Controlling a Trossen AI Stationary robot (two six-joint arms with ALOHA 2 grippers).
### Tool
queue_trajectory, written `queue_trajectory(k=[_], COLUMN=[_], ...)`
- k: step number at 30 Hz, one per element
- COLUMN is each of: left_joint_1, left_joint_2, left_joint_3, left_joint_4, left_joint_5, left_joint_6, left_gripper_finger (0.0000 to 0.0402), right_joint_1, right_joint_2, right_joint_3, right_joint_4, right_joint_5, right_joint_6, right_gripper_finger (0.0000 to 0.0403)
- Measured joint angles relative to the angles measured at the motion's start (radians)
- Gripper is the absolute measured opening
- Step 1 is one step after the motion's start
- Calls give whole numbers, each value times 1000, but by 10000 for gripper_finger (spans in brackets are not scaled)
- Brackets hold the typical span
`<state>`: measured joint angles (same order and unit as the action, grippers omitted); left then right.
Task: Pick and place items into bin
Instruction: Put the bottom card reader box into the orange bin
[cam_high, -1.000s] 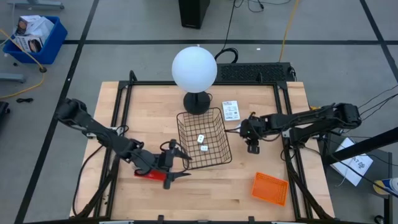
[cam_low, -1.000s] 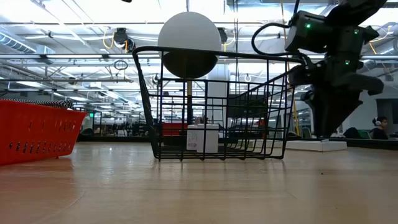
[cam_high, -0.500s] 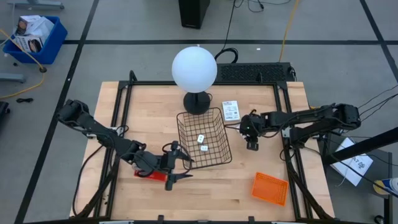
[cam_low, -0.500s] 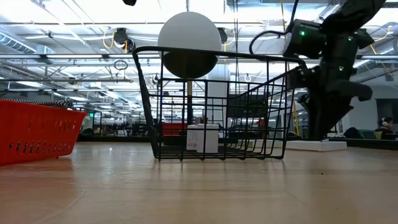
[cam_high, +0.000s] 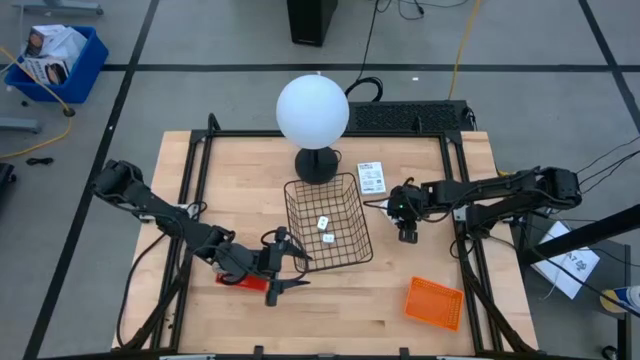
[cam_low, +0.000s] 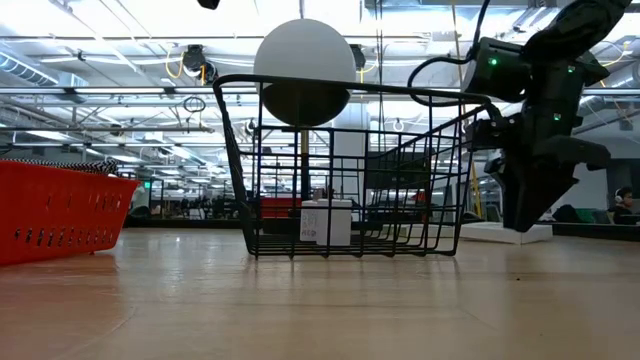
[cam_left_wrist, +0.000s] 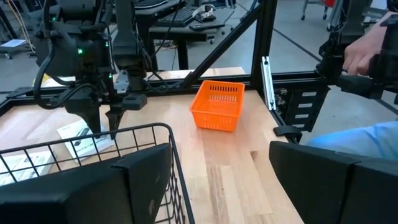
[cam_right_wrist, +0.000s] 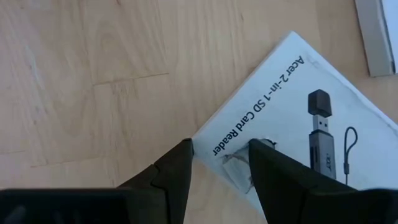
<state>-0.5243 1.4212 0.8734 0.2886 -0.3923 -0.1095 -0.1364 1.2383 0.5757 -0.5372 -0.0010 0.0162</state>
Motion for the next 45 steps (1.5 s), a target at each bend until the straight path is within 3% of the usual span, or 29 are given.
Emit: queue_trajectory(k=[6,12,22,45], left_joint_1=[0,0,0,0], left_joint_2=[0,0,0,0], left_joint_3=[0,0,0,0], left_joint_4=[0,0,1,0], left_joint_5=[0,0,0,0], left_joint_6=[6,21,2,2], left_gripper_finger=[274,274,274,274], right_joint_1=[0,-2,-25,-25], right_joint_2=[15,74,98,-127], right_joint_3=[-1,-1,-2,39], right_joint_4=[-1,41,67,38], right_joint_5=[-6,-131,-140,-134], right_joint_6=[33,108,142,239], right_gripper_finger=[150,129,9,0])
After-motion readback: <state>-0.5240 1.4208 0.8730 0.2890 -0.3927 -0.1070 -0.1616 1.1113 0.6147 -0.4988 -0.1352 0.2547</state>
